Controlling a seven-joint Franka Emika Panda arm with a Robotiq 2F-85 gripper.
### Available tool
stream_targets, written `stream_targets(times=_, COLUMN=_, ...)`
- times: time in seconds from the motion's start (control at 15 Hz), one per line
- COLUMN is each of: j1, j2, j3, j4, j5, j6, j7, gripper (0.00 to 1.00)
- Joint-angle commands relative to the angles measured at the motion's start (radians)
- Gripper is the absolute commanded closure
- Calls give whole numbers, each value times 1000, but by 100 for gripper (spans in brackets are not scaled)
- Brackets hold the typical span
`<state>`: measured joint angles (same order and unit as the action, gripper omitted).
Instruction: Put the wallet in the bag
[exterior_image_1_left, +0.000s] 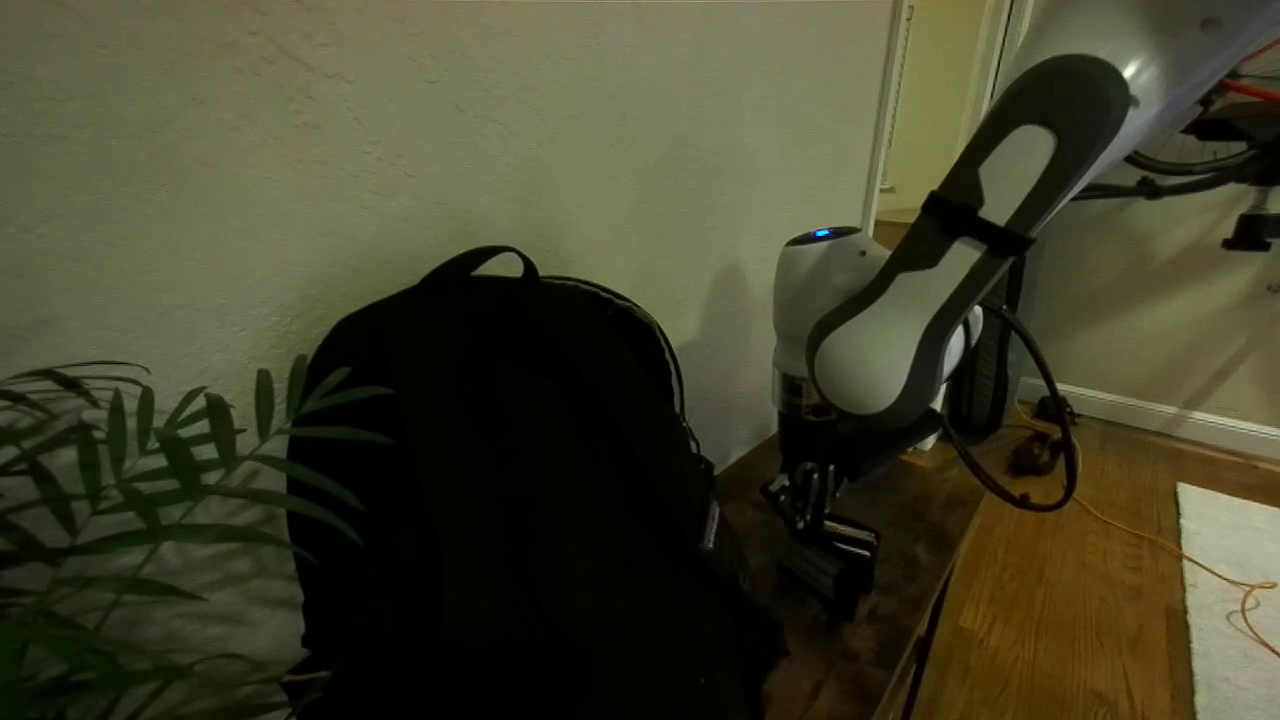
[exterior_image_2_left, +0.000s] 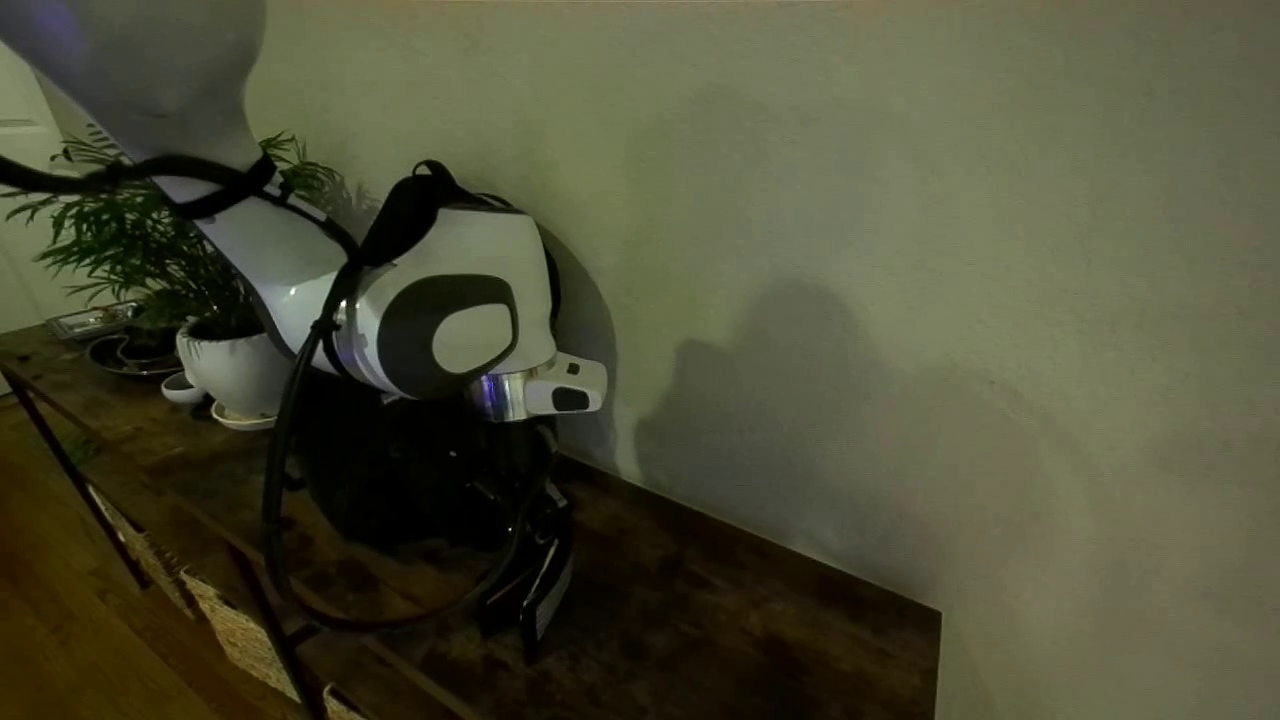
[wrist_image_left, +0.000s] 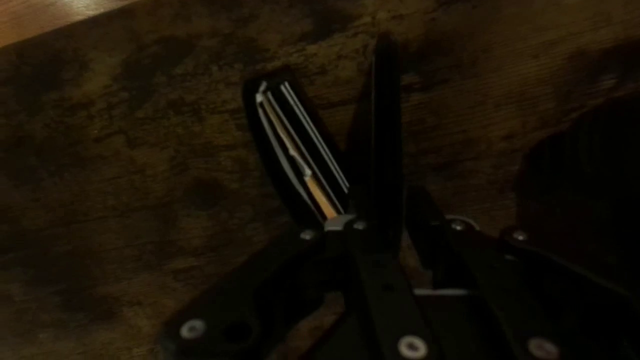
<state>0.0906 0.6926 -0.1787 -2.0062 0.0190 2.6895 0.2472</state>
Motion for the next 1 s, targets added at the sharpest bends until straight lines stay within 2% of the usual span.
stream_targets(times=0.0, j1=3, j2=-34, j3=-12, j4=-14, j5=-12, j6=-38, j7=37, gripper=45)
stream_targets(times=0.33, j1=-36, j2=-85, j3=23, j4=-32, j5=27, j6=-136, j7=17, gripper=12)
stream_targets(times=0.47, j1=-57, j2=-117, j3=46, j4=-39, j5=47, j6=-191, j7=3, gripper=2)
stream_targets(times=0.93, j1=-91, j2=-187, j3=67, j4=-45, j5=75, j6=-308, j7=1, gripper=0)
